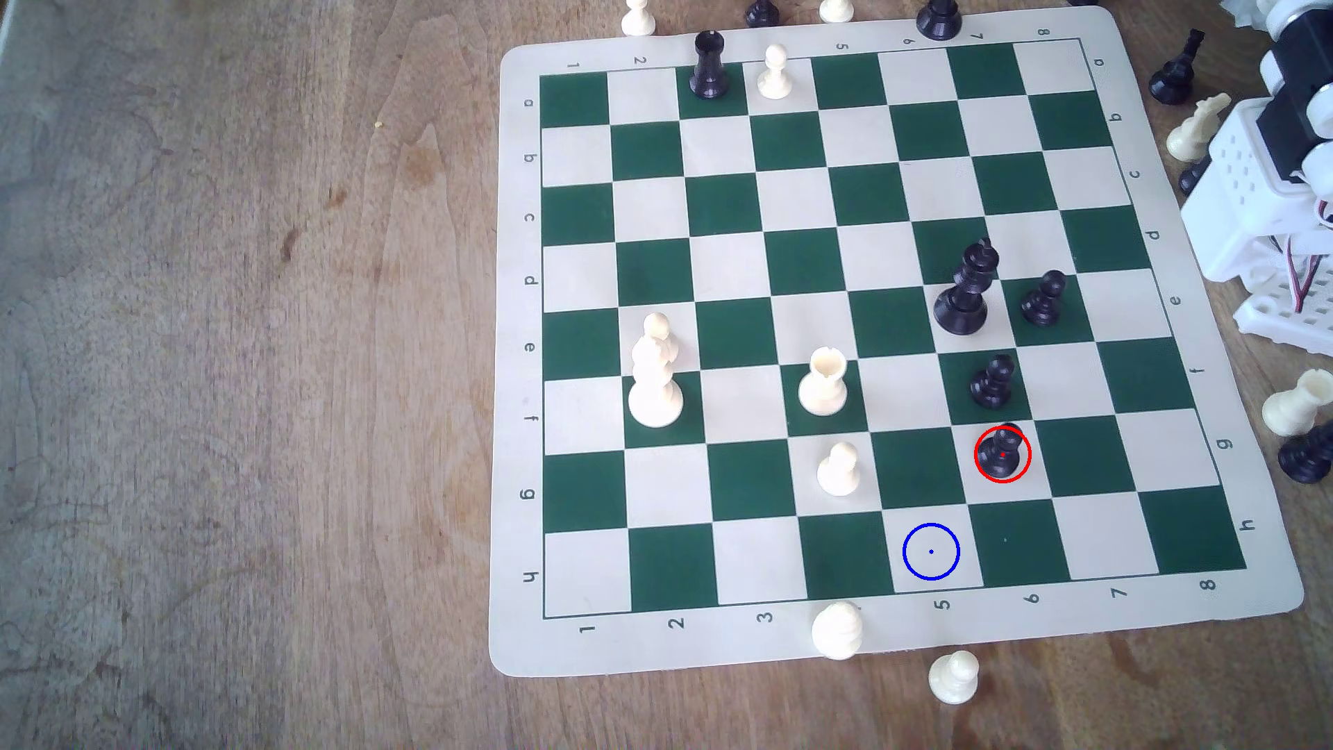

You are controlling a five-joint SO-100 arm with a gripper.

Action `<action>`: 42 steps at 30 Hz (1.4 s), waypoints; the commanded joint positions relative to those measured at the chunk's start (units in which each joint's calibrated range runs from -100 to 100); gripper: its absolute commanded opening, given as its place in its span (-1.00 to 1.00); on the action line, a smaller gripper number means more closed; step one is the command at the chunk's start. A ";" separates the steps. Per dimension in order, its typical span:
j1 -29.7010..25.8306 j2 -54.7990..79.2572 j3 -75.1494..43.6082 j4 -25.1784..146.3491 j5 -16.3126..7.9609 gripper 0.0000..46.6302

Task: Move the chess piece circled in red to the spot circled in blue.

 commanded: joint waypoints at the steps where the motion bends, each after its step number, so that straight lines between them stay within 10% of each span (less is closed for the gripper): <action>1: -0.07 -0.20 0.90 -1.27 0.34 -0.99; 22: -1.01 -0.20 0.90 1.93 -2.59 -0.99; 27: -10.56 -0.20 0.90 19.78 -2.25 -0.99; 35: -16.34 -0.28 0.81 54.18 6.06 -0.99; 42: -16.27 3.28 0.54 82.76 3.71 -0.99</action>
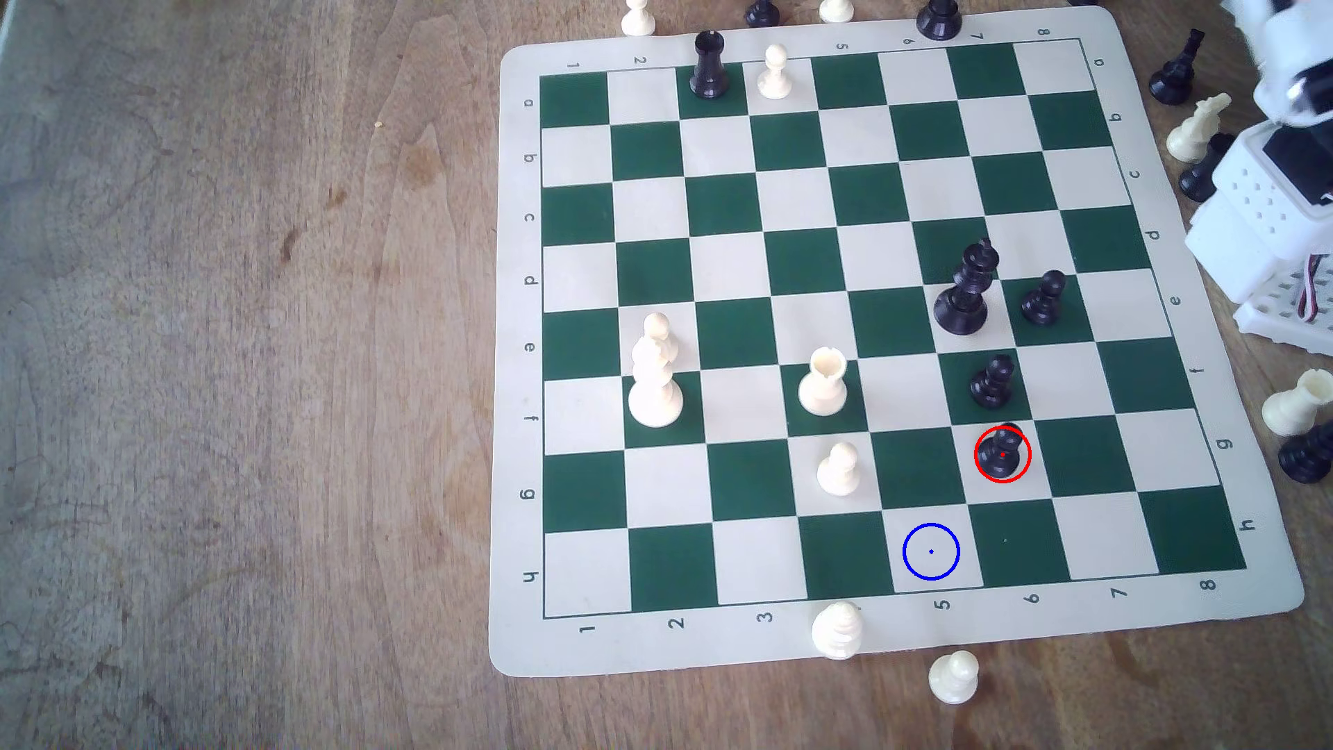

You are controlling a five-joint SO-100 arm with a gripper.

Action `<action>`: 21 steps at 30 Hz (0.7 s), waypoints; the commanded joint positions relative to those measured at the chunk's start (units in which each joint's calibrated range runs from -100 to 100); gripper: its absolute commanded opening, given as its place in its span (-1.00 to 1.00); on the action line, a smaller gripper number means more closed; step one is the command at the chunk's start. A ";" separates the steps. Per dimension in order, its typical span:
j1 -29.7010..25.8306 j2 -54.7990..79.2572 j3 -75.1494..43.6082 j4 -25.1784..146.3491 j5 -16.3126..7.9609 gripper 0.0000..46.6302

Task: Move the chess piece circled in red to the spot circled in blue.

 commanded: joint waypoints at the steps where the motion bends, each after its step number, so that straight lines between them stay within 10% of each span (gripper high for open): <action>1: 0.21 4.64 0.45 12.20 -2.54 -0.99; 11: 4.66 13.13 -21.22 52.90 -10.70 -0.99; 21: -1.75 30.53 -53.86 88.45 -12.26 -0.99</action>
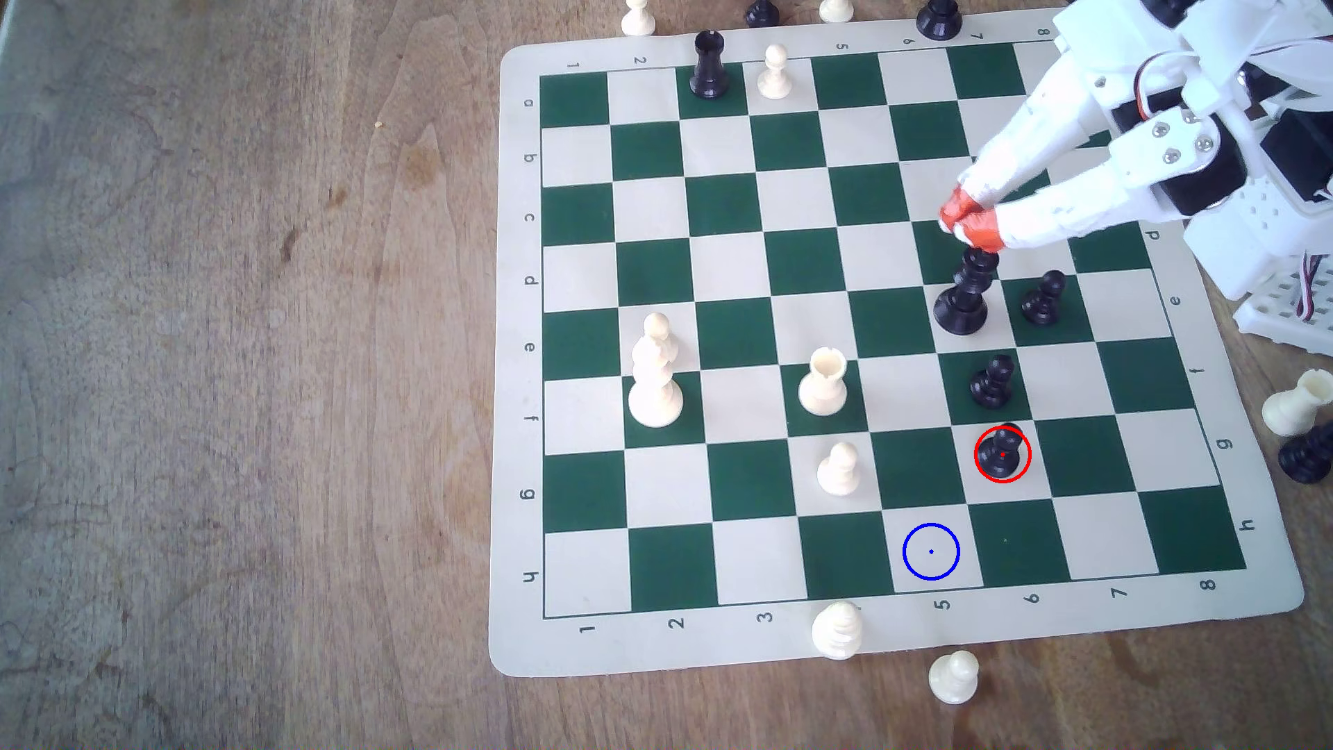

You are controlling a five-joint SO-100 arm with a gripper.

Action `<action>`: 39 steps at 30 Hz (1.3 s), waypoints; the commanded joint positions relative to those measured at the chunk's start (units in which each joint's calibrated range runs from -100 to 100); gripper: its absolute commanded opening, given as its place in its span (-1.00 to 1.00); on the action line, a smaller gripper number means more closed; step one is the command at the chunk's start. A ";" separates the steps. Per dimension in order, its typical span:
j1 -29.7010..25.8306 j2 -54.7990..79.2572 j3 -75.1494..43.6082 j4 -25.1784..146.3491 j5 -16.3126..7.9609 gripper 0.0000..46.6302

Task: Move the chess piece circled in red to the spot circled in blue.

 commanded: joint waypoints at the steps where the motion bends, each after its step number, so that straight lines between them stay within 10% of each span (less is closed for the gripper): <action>1: -4.15 6.75 -16.00 9.37 -1.03 -0.99; 17: -11.90 23.56 -21.53 25.26 -1.81 -0.66; 39: -15.89 34.85 -2.21 1.83 -5.08 -0.54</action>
